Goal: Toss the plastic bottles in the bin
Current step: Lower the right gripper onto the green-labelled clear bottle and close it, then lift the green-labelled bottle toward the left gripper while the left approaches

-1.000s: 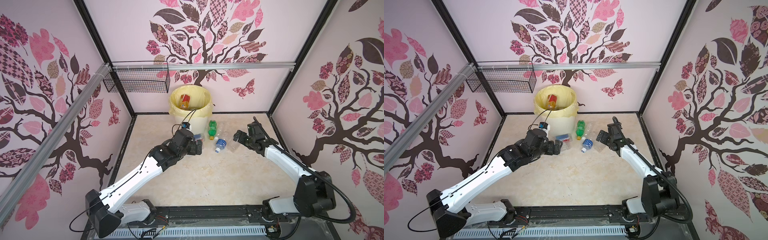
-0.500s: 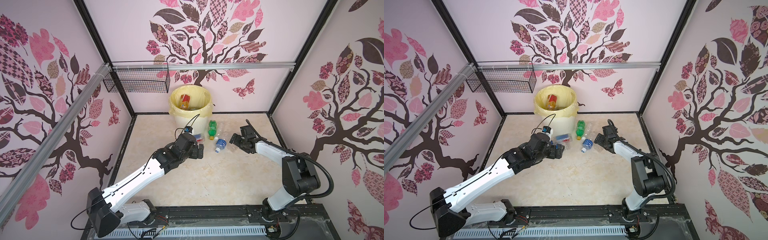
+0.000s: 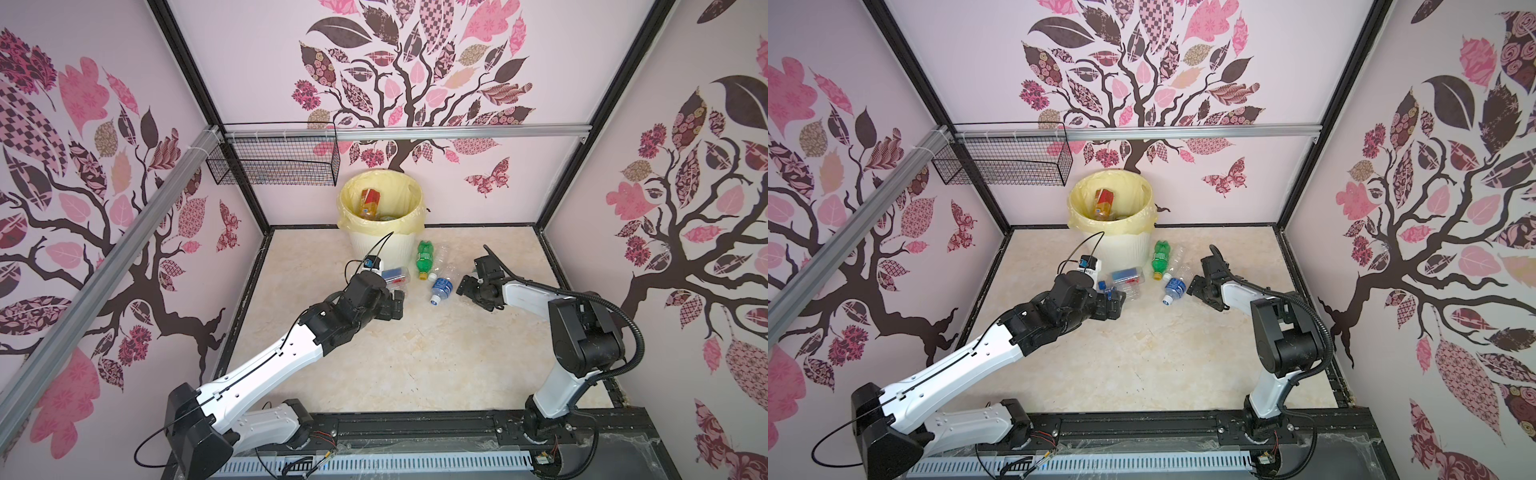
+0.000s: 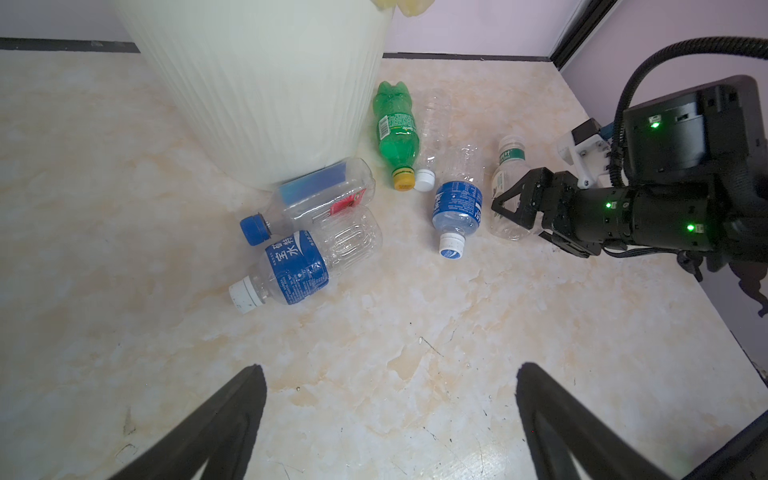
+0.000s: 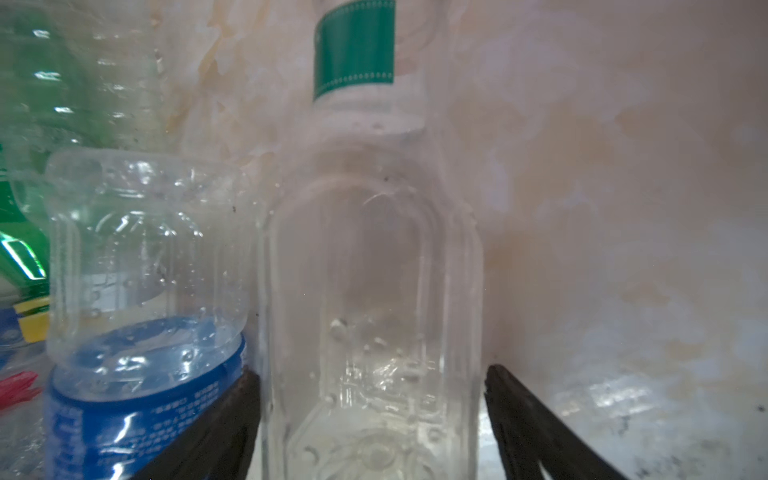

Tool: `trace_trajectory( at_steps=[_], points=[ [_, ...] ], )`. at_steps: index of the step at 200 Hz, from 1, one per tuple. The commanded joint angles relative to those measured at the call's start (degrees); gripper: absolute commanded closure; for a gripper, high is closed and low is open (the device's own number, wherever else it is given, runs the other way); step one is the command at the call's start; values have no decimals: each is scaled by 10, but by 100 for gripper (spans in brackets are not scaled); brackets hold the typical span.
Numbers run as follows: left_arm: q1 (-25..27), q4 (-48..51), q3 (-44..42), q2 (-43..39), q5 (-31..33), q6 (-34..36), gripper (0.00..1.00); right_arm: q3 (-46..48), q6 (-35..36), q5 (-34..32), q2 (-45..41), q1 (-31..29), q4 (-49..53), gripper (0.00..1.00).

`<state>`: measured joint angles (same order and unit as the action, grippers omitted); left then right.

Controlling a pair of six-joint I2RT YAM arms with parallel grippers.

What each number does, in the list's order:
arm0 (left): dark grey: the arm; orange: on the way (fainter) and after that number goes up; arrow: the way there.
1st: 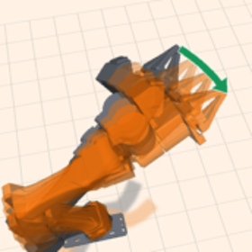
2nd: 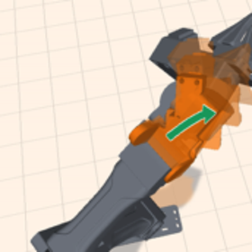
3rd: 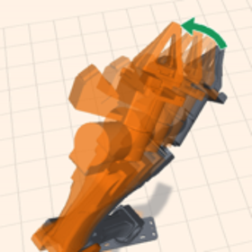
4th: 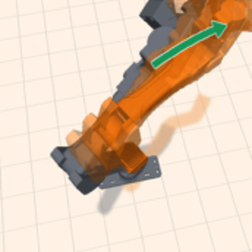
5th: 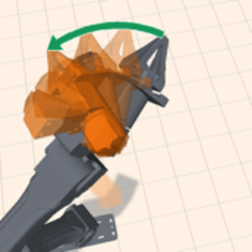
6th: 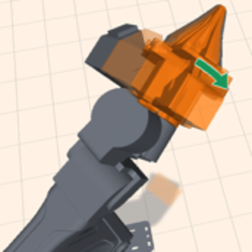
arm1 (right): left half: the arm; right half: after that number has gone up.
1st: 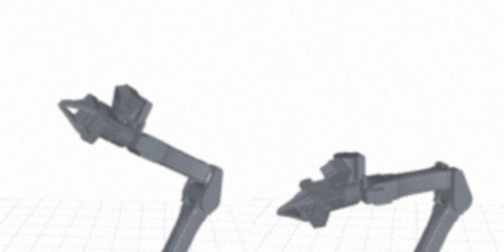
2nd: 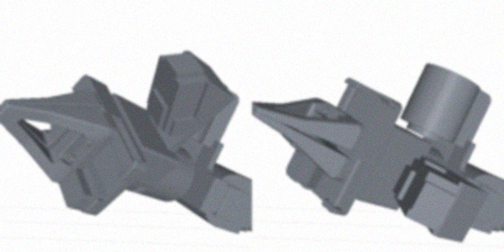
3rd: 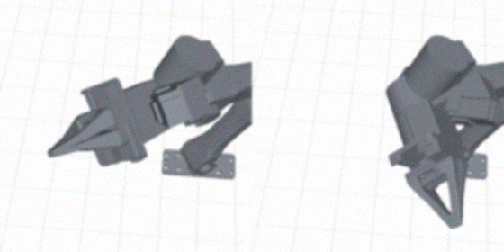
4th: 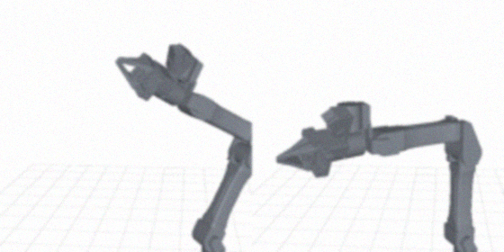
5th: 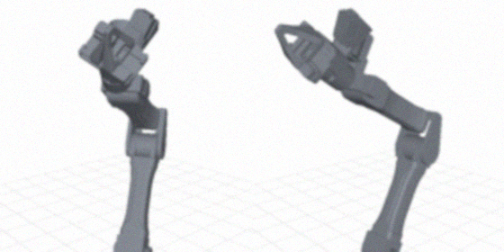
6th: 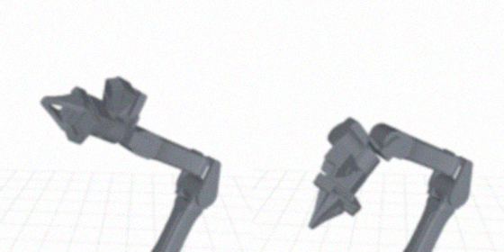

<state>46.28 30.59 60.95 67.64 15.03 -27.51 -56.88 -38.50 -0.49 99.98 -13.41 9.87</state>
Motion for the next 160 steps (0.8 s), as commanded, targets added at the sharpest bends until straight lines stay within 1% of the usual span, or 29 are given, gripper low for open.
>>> trace_trajectory(
  at_steps=[1,18,77,122,141,160],
  points=[
    [0,-12,-14,-5,15,2,3,16,5,3,-8,0,-4,21],
    [0,-8,-14,-3,31,-9,3,31,9,2,-25,0,-6,29],
    [0,5,-12,-12,25,-34,3,73,25,9,-101,-1,-9,39],
    [0,44,12,-10,-5,-55,3,84,41,15,-164,-13,9,40],
    [-4,65,32,-6,-7,-70,3,82,53,6,-194,-36,16,41],
    [-18,82,52,-1,-28,-86,3,75,67,-7,-220,-69,24,41]
  ],
)
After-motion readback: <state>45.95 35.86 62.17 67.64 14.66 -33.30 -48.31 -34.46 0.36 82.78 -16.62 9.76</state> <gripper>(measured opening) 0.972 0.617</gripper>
